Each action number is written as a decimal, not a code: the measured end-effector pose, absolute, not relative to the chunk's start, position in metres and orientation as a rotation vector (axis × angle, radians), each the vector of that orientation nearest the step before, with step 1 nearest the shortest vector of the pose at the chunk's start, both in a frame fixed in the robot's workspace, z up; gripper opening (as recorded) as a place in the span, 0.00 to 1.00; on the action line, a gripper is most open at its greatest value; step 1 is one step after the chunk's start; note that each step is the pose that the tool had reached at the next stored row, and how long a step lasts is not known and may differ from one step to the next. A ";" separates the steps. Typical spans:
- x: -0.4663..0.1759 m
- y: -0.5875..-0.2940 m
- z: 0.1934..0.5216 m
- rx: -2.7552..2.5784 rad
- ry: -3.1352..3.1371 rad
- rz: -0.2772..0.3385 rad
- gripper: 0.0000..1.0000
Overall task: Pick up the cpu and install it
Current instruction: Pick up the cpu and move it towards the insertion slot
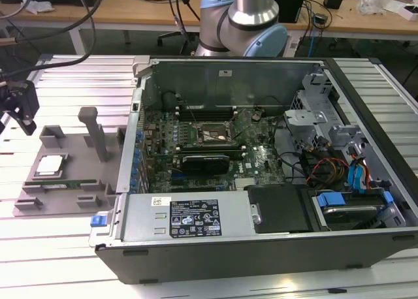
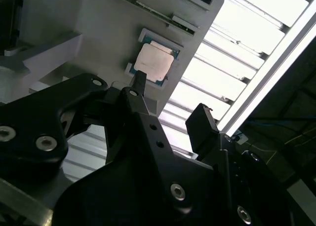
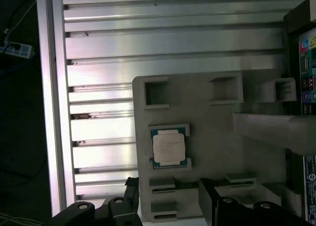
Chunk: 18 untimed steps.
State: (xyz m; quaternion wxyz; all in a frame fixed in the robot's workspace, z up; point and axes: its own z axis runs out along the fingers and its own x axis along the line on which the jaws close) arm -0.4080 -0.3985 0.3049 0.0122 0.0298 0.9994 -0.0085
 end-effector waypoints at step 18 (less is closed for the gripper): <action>-0.406 -0.399 0.292 -0.013 3.115 -0.049 0.60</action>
